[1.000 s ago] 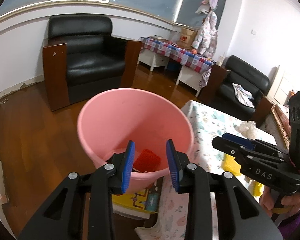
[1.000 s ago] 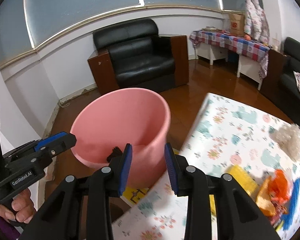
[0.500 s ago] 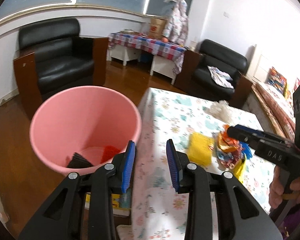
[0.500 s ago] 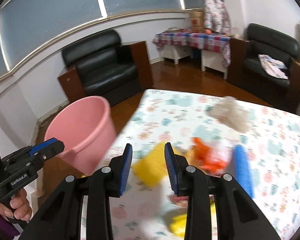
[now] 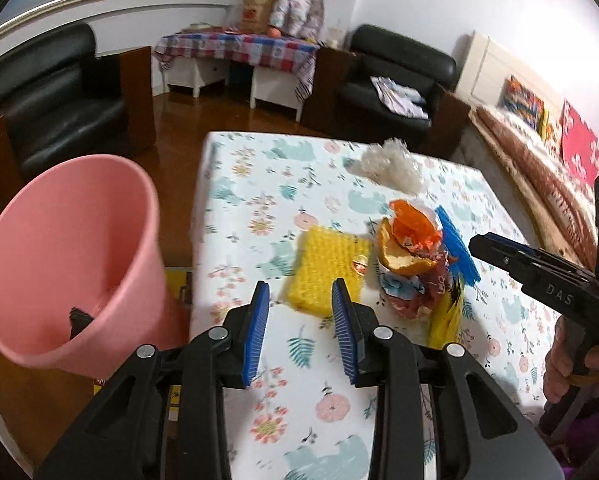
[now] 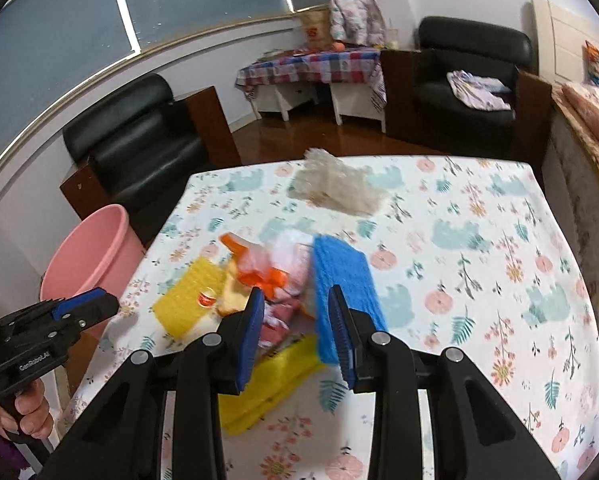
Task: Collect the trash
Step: 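Grasp the yellow foam net with the left tool while the right tool grasps the blue foam net, then carry both foam nets toward the pink bucket and lower them over it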
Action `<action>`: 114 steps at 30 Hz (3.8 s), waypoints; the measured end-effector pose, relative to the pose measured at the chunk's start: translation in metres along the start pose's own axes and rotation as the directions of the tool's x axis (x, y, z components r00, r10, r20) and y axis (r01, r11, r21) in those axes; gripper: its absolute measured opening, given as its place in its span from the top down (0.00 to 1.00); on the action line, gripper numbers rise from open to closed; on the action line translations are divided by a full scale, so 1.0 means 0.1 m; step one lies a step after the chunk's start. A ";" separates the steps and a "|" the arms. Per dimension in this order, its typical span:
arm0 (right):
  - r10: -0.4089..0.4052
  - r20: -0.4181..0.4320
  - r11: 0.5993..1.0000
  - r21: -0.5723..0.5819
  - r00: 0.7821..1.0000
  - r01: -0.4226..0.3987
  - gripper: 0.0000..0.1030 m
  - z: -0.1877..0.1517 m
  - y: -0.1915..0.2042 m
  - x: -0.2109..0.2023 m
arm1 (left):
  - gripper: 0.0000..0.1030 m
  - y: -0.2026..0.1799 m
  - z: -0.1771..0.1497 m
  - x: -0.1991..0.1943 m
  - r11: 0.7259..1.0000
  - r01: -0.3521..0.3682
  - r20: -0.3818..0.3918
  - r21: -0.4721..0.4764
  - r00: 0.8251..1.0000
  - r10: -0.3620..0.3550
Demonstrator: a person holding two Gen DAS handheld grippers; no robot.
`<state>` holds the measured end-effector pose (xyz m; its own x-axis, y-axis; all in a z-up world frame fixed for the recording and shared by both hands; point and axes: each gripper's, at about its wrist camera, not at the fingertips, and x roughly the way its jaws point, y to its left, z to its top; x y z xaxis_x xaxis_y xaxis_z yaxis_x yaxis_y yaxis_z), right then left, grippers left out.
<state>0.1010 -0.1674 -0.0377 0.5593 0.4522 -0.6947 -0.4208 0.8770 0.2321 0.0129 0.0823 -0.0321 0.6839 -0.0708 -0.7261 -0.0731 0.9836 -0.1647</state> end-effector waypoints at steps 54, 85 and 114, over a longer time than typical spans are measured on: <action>0.151 0.004 0.974 0.173 0.988 -0.150 0.93 -0.05 -0.54 -0.02 | 0.93 -0.38 0.02 -0.37 0.977 -0.210 0.069 -0.041 0.975 0.212; 0.341 -0.030 0.924 -0.171 0.939 -0.341 0.93 0.73 1.50 0.04 | 0.93 1.17 0.09 -1.06 0.905 -0.264 0.230 -0.334 0.908 0.350; 0.381 -0.225 0.837 -0.328 0.897 -0.438 0.93 0.57 3.10 1.04 | 0.93 1.92 -0.10 -0.78 0.798 -0.415 0.081 -0.436 0.865 0.494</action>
<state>0.0697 0.1607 0.0009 0.1809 0.7032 -0.6876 -0.8311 0.4831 0.2754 -0.0613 0.2750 -0.0136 0.6147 0.4386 -0.6556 -0.6590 0.7423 -0.1213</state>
